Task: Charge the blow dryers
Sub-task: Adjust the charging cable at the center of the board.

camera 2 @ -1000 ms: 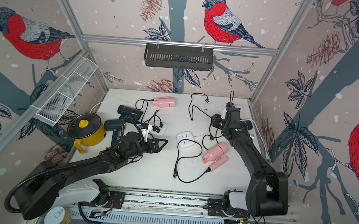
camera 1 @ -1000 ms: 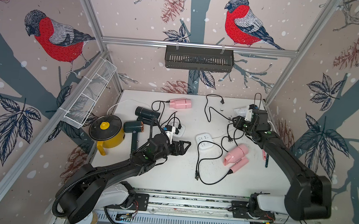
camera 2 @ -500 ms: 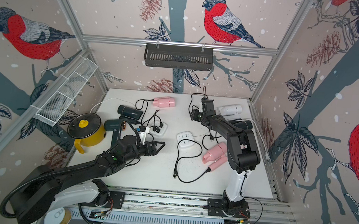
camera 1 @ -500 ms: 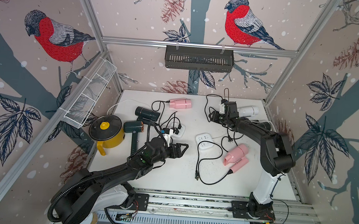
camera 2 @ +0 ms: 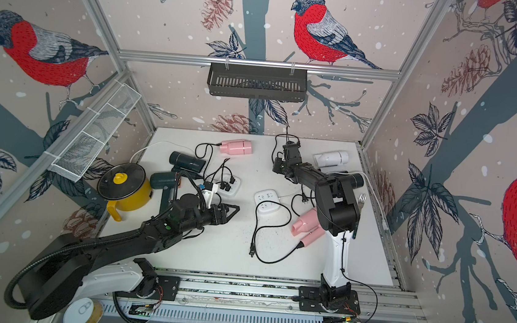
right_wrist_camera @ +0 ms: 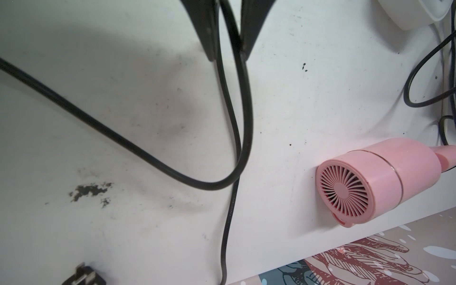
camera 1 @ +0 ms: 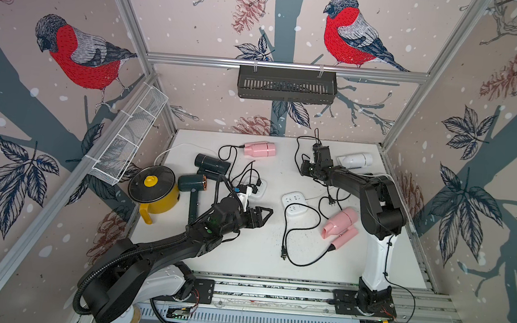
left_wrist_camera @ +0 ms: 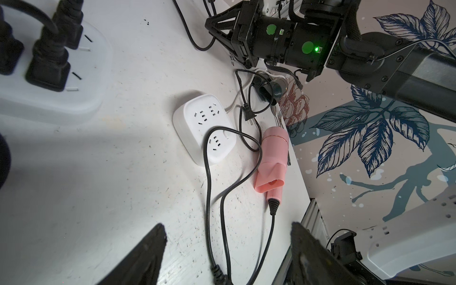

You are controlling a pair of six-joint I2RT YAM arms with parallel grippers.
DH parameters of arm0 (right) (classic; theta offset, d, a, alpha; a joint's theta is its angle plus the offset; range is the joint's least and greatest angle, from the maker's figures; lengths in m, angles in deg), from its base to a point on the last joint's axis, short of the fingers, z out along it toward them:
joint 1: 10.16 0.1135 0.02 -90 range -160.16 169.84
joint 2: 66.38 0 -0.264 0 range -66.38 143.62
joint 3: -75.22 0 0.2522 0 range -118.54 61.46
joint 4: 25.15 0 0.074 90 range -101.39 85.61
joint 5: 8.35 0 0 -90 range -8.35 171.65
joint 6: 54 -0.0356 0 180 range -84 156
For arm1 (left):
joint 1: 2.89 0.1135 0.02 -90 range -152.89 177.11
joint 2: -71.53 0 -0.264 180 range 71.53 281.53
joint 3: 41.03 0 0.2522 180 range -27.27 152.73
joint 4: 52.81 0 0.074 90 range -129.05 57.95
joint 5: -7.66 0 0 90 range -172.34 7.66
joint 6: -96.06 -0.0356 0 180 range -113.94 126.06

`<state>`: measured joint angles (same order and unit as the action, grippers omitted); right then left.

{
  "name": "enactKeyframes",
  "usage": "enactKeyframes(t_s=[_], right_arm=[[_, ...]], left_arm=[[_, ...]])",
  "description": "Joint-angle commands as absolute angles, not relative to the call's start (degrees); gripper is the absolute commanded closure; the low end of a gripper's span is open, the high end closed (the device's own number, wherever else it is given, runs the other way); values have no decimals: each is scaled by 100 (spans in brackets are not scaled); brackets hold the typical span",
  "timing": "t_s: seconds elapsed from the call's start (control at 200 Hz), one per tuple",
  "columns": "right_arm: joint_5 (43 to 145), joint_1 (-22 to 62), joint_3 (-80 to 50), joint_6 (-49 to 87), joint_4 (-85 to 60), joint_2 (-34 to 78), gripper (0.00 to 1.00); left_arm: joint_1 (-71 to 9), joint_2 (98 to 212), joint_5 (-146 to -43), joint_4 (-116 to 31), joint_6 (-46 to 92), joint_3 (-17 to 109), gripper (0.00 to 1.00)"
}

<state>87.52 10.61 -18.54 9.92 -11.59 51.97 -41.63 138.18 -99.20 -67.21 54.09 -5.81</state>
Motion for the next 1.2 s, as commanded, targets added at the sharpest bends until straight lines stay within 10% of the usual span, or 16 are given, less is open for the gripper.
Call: enactKeyframes(t_s=[0.0, 0.485, 0.755, 1.196], right_arm=[[8905, 1033, -1507, 1195, -1347, 4654, 90], [9935, 260, 986, 1362, -1219, 2278, 94], [8661, 315, 1232, 1117, -927, 1619, 54], [8775, 1017, -733, 1580, -771, 3130, 67]], left_arm=[[-4191, 13837, -10003, -7076, 5466, -526, 22], [-4259, 14504, -10177, -7331, 5414, -284, 24], [-4297, 14500, -10123, -7228, 5370, -310, 24], [-4313, 14223, -10044, -7178, 5358, -485, 24]])
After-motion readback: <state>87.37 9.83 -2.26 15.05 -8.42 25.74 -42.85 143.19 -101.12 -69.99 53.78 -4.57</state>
